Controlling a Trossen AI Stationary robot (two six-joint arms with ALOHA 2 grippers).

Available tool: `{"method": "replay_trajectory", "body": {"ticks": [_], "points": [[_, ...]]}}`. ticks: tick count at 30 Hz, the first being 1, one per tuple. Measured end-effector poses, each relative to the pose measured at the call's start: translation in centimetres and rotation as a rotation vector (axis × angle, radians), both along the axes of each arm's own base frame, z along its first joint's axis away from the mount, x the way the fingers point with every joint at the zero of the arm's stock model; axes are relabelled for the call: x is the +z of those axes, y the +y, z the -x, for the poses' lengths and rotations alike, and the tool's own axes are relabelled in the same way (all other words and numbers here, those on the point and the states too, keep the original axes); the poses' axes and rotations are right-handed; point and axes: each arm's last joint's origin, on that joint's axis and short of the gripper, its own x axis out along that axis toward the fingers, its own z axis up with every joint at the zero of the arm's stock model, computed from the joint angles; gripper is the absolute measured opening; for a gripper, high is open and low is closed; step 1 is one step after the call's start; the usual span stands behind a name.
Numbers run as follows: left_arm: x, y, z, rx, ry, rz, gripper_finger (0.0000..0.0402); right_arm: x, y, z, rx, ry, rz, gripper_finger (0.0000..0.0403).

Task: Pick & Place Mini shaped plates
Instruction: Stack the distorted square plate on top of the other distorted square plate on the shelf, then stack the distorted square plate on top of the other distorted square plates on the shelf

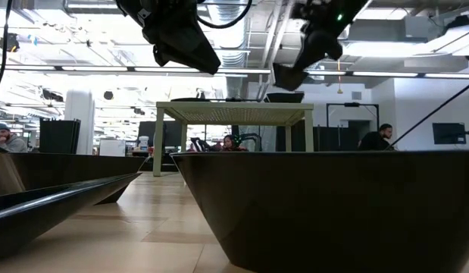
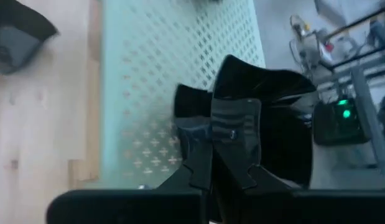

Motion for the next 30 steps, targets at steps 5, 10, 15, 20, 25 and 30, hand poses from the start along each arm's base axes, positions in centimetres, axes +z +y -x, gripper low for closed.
{"method": "replay_trajectory", "body": {"ticks": [5,10,15,20,25,30], "points": [[0.0,0.0,0.0,0.000,0.000,0.000,0.0094,-1.3,-1.5,-1.1,-0.074,0.031,0.028,0.0016],[0.0,0.0,0.0,-0.001,0.000,0.000,0.0094,-2.5,-2.0,-1.9,-0.052,0.107,0.048,0.0032],[0.0,0.0,0.0,-0.001,0.000,0.000,0.0094,-2.9,-1.8,-2.2,-0.040,0.130,0.063,0.0064],[0.0,0.0,0.0,-0.001,-0.001,0.001,0.0094,-2.4,-0.5,-2.3,-0.048,0.107,0.095,0.0097],[0.0,0.0,0.0,-0.001,-0.005,0.002,0.0094,-1.7,2.5,-2.5,0.008,-0.001,0.002,0.0117],[0.1,0.0,0.0,-0.001,-0.007,0.003,0.0094,-2.8,6.0,-3.7,0.214,-0.046,-0.323,0.0124]]}}
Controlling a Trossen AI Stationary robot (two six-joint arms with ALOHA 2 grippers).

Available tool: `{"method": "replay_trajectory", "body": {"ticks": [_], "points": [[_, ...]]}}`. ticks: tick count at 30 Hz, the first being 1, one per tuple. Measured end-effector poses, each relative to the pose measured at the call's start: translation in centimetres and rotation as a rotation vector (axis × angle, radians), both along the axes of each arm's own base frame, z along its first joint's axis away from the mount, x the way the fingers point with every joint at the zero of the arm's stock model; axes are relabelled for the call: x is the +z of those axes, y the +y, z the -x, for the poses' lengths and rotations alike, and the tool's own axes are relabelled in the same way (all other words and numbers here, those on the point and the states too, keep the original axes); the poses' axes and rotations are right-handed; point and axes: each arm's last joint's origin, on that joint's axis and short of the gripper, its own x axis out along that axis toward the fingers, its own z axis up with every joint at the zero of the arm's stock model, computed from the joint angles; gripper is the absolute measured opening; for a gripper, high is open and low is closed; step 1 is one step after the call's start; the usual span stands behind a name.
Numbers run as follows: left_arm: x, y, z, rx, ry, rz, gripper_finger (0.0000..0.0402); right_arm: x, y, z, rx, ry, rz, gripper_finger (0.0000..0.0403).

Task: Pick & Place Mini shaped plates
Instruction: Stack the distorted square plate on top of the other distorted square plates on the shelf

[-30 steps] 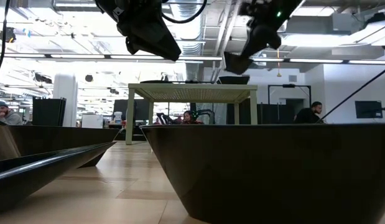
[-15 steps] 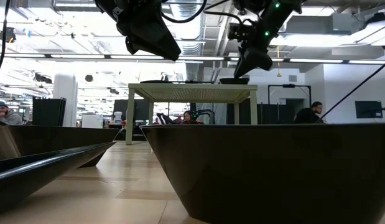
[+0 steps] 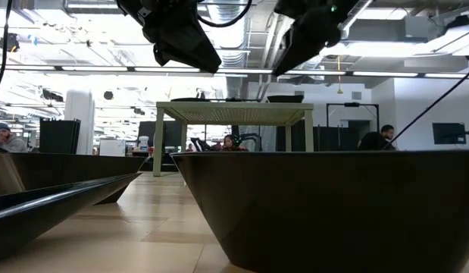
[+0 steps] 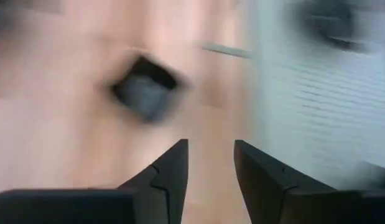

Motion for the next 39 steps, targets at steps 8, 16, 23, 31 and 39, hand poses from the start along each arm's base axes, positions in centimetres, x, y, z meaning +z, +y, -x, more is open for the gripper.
{"method": "replay_trajectory", "body": {"ticks": [8,16,23,31,39], "points": [[1.2,0.2,1.0,-0.034,-0.004,0.032,0.0094,-7.0,5.0,-4.4,0.202,0.095,0.030,0.0117],[3.7,0.6,2.5,-0.037,-0.078,0.055,0.0094,-11.3,6.4,-8.7,0.241,0.163,0.105,0.0133],[3.7,0.9,3.1,-0.031,-0.074,0.053,0.0094,-13.2,6.2,-11.8,0.209,0.217,0.269,0.0129],[2.0,1.1,3.9,-0.025,-0.034,0.051,0.0094,-13.4,5.3,-11.7,0.231,0.300,0.217,0.0106],[3.4,0.6,5.2,-0.031,-0.092,0.082,0.0090,-13.2,4.4,-11.9,0.229,0.291,0.196,0.0031]]}}
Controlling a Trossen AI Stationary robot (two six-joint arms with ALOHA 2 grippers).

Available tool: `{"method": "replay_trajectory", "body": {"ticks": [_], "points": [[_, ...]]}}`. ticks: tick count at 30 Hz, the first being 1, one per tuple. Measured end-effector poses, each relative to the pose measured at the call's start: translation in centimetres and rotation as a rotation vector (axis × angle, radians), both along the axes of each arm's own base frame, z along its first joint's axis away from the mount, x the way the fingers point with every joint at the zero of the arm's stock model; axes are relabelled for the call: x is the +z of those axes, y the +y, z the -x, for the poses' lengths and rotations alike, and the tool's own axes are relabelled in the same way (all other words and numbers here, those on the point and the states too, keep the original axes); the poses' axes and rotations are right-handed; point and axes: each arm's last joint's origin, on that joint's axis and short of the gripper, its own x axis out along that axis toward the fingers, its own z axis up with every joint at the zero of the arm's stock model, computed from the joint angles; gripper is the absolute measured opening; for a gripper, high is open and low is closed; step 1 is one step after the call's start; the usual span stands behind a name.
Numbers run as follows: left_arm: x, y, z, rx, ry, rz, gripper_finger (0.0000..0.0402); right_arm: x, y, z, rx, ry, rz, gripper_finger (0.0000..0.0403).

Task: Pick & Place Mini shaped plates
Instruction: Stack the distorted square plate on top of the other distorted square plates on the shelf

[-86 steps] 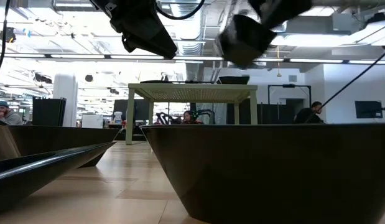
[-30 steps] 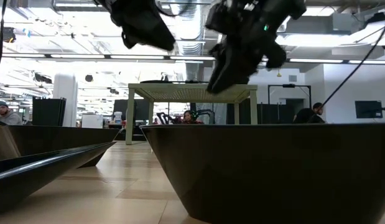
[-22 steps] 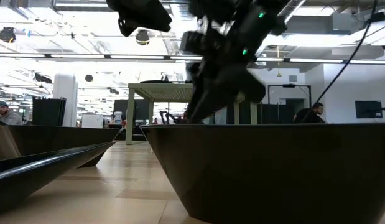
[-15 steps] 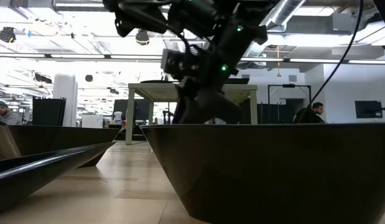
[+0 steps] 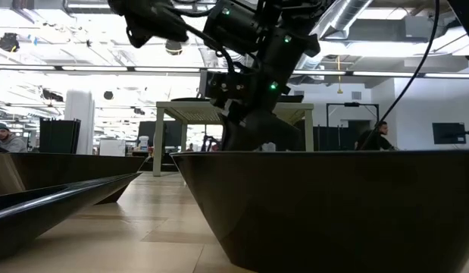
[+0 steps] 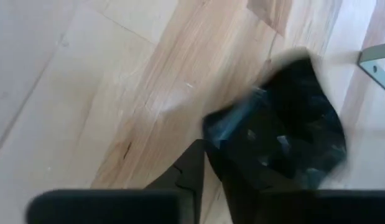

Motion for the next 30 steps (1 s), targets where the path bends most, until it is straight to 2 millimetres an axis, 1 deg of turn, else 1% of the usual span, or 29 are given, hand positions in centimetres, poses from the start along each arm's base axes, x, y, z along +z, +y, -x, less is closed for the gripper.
{"method": "replay_trajectory", "body": {"ticks": [2,4,6,9,11,13,16,19,21,23,25,27,30], "points": [[0.5,0.0,0.4,0.010,-0.021,-0.006,0.0084,0.0,-0.2,0.0,-0.002,0.002,-0.004,0.0009],[1.0,-0.1,0.9,0.011,-0.042,-0.006,0.0078,0.0,-0.2,0.1,-0.005,0.009,-0.005,0.0008],[1.4,-0.1,1.2,0.006,-0.063,-0.001,0.0071,0.1,0.3,0.3,-0.011,0.018,-0.014,0.0011],[1.7,-0.2,1.4,0.001,-0.072,0.001,0.0062,1.1,1.8,0.9,0.003,0.022,-0.027,0.0004],[1.7,-0.2,1.4,0.001,-0.072,0.001,0.0057,2.4,3.1,1.7,0.021,0.020,-0.036,0.0003],[1.7,-0.1,1.4,0.003,-0.073,0.000,0.0052,4.3,4.3,2.7,0.038,-0.003,-0.052,0.0006],[1.7,-0.1,1.4,0.004,-0.072,-0.001,0.0049,7.4,5.6,4.7,0.035,-0.027,-0.082,0.0003],[1.7,-0.1,1.4,0.003,-0.072,-0.001,0.0046,10.9,6.5,7.1,0.021,-0.078,-0.107,0.0003],[1.7,-0.1,1.4,0.004,-0.072,-0.001,0.0045,13.1,6.7,8.6,0.004,-0.136,-0.071,0.0004],[1.7,-0.1,1.4,0.005,-0.076,0.000,0.0045,15.3,6.2,10.1,-0.042,-0.212,0.009,0.0003],[1.8,0.0,1.3,0.010,-0.079,0.001,0.0044,17.2,5.2,11.3,-0.092,-0.285,0.091,0.0002],[1.8,0.0,1.3,0.011,-0.084,0.003,0.0044,18.8,3.6,12.2,-0.141,-0.340,0.148,0.0002],[1.8,0.0,1.3,0.011,-0.086,0.003,0.0044,20.6,0.3,13.2,-0.242,-0.388,0.181,0.0005]]}}
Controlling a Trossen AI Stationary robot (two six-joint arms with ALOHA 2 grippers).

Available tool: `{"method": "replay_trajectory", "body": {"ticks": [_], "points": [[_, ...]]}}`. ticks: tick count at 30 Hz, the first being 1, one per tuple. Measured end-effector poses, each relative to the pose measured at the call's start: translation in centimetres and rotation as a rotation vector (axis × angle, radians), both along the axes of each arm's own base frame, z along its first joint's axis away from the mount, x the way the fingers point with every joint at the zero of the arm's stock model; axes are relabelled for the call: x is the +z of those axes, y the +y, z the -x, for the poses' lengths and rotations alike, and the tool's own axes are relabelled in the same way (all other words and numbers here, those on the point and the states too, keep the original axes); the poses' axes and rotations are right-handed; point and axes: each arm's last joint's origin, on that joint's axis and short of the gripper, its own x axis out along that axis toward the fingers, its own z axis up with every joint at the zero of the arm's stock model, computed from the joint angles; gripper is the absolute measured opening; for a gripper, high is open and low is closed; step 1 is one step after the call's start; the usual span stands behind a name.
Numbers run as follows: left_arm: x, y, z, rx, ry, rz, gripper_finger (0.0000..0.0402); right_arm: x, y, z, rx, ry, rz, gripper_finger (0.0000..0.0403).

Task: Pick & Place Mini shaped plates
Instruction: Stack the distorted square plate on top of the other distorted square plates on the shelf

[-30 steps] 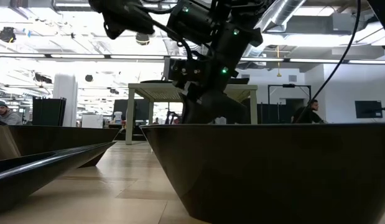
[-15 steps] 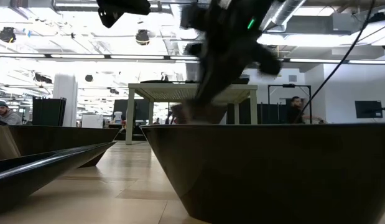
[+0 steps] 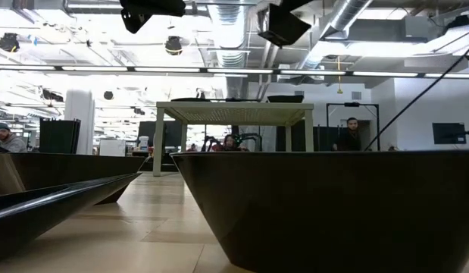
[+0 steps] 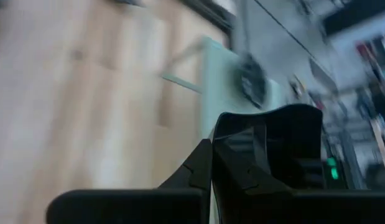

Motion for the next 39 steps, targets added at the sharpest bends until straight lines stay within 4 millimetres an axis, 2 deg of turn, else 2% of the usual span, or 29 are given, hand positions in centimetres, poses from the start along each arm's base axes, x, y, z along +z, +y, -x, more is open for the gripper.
{"method": "replay_trajectory", "body": {"ticks": [4,8,11,15,21,30,35,39], "points": [[0.1,0.0,0.0,0.000,-0.010,0.004,0.0044,0.9,-5.2,0.8,-0.161,-0.034,-0.020,0.0004],[0.2,0.0,-0.1,0.002,-0.019,0.006,0.0044,0.3,-9.7,0.7,-0.248,-0.027,-0.093,0.0002],[0.2,0.0,-0.1,0.004,-0.023,0.007,0.0044,-0.8,-11.7,-0.1,-0.266,-0.022,-0.172,0.0002],[0.2,0.0,-0.1,0.003,-0.025,0.007,0.0044,-2.1,-13.2,-1.0,-0.289,0.017,-0.191,0.0002],[0.2,0.0,-0.1,0.003,-0.024,0.007,0.0044,-3.4,-13.9,-1.7,-0.309,0.075,-0.178,0.0013],[0.2,-0.2,-0.1,-0.003,-0.022,0.006,0.0044,-4.0,-13.9,-2.1,-0.300,0.106,-0.158,0.0074],[0.1,-0.3,0.0,-0.009,-0.018,0.005,0.0044,-3.2,-11.9,-2.2,-0.247,0.091,-0.156,0.0095],[0.1,-0.3,0.0,-0.009,-0.014,0.003,0.0044,-1.9,-8.7,-2.1,-0.203,0.052,-0.227,0.0106]]}}
